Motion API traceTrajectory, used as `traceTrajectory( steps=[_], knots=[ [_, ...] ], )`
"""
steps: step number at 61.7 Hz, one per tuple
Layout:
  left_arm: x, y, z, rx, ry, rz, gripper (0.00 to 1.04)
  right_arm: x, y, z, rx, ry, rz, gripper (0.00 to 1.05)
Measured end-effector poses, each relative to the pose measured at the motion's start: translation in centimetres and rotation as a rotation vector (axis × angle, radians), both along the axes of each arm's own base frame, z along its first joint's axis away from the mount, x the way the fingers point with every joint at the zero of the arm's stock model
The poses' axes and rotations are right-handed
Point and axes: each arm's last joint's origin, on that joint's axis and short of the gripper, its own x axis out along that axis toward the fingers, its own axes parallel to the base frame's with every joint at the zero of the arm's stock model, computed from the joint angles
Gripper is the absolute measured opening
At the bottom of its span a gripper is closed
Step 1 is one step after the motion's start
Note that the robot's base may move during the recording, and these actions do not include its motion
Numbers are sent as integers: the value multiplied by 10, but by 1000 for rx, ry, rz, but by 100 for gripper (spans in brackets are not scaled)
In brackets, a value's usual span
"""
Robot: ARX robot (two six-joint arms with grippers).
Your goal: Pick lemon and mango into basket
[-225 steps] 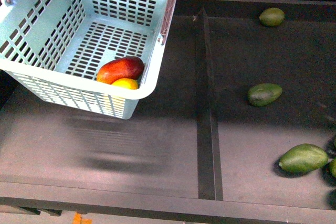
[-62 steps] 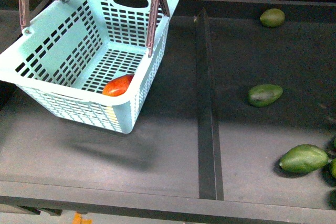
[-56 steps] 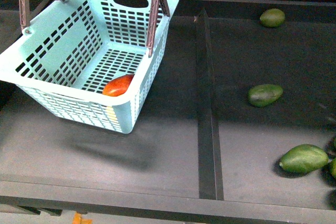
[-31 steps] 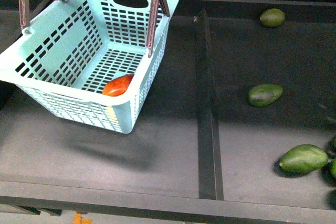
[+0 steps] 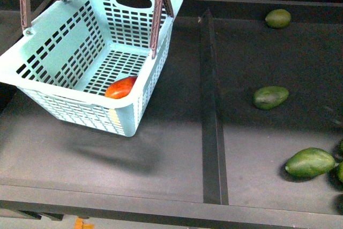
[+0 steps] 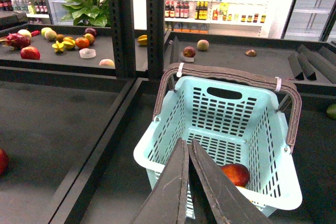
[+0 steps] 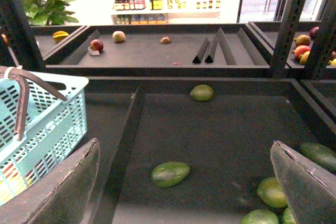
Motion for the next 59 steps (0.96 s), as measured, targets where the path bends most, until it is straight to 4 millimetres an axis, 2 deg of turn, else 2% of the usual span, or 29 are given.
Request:
traceTrajectory(
  steps=[31, 37, 54, 57, 59],
  knots=[
    [0, 0, 0, 0, 0, 0, 5, 0, 0, 0, 0, 0, 0, 96],
    [0, 0, 0, 0, 0, 0, 28, 0, 0, 0, 0, 0, 0, 96],
    [0, 0, 0, 0, 0, 0, 85, 0, 0, 0, 0, 0, 0, 96],
    [0, 0, 0, 0, 0, 0, 99, 0, 0, 0, 0, 0, 0, 96],
    [0, 0, 0, 2, 0, 0, 99, 0, 0, 0, 0, 0, 0, 96]
  ],
)
